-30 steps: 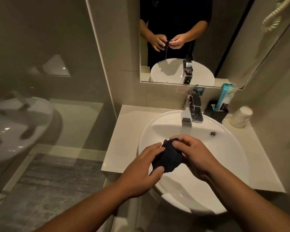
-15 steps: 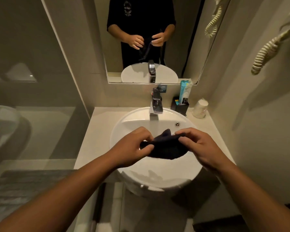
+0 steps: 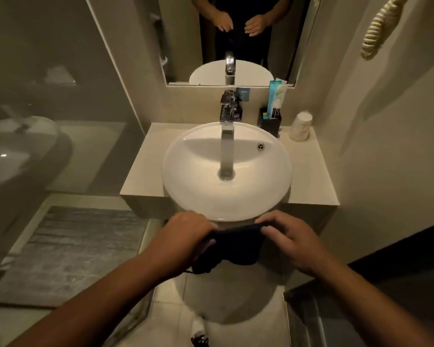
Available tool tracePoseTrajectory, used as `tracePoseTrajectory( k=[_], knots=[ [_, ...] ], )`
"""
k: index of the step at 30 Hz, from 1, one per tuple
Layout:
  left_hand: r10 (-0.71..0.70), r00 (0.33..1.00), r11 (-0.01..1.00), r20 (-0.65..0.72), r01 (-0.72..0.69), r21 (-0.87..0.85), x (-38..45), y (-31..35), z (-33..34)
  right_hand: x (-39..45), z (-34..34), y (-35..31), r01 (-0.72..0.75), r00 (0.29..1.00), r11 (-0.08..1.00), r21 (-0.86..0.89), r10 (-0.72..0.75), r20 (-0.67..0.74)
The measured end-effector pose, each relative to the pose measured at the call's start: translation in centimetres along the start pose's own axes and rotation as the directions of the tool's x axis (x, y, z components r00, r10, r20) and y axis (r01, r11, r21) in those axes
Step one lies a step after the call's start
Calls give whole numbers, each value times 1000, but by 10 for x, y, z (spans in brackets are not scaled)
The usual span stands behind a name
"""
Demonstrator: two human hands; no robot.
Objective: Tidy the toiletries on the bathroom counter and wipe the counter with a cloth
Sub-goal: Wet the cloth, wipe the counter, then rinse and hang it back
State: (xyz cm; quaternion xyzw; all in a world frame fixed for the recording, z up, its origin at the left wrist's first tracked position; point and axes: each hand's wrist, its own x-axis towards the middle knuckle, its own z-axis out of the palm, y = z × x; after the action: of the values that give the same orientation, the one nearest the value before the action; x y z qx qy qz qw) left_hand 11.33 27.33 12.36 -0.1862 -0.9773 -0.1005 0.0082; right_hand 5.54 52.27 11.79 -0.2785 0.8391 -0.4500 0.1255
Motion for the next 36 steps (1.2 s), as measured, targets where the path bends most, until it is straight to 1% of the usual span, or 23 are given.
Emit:
tracePoseTrajectory(
  k=[2, 4, 5, 9, 14, 17, 19, 21, 24, 27, 29, 30, 31, 33, 34, 36],
  knots=[
    [12, 997, 993, 78, -2, -120, -22, 4, 7, -14, 12, 7, -22, 998, 999, 24, 21, 54],
    [-26, 984, 963, 174, 72, -261, -38, 2, 16, -23, 23, 16, -49, 995, 998, 28, 46, 91],
    [-44, 980, 949, 196, 102, -299, -42, -1, 21, -26, 28, 20, -59, 993, 998, 34, 56, 102],
    [-52, 977, 934, 205, 120, -337, -41, -14, 38, -25, 42, 31, -105, 990, 992, 64, 99, 97],
    [-77, 983, 906, 167, 139, -400, -16, -44, 47, 4, 46, 43, -155, 988, 986, 56, 154, 26],
    [-146, 981, 912, 125, 182, -368, 24, -71, 53, 44, 44, 60, -217, 973, 976, 3, 216, -83],
    [-203, 974, 917, 100, 225, -331, 54, -87, 59, 75, 44, 73, -272, 957, 958, -92, 259, -133],
    [-240, 966, 924, 97, 258, -282, 80, -98, 66, 101, 46, 86, -338, 939, 915, -221, 311, -148],
    [-279, 951, 928, 136, 303, -216, 104, -108, 81, 123, 50, 99, -396, 918, 837, -377, 363, -159],
    [-302, 928, 928, 220, 339, -156, 110, -114, 94, 128, 55, 102, -427, 903, 777, -463, 395, -170],
    [-314, 907, 928, 279, 356, -114, 108, -115, 101, 129, 58, 100, -420, 905, 754, -505, 389, -172],
    [-319, 905, 930, 282, 356, -90, 107, -114, 104, 129, 59, 99, -412, 910, 754, -512, 374, -180],
    [-325, 908, 933, 263, 353, -66, 105, -113, 106, 127, 59, 97, -406, 913, 757, -513, 363, -187],
    [-327, 928, 940, 177, 339, -43, 100, -108, 107, 124, 59, 93, -397, 918, 765, -506, 339, -207],
    [-313, 940, 945, 134, 322, -51, 97, -105, 106, 122, 58, 92, -390, 921, 770, -505, 327, -213],
    [-254, 963, 963, 89, 260, -73, 89, -96, 105, 115, 58, 90, -371, 929, 780, -503, 303, -215]
  ],
)
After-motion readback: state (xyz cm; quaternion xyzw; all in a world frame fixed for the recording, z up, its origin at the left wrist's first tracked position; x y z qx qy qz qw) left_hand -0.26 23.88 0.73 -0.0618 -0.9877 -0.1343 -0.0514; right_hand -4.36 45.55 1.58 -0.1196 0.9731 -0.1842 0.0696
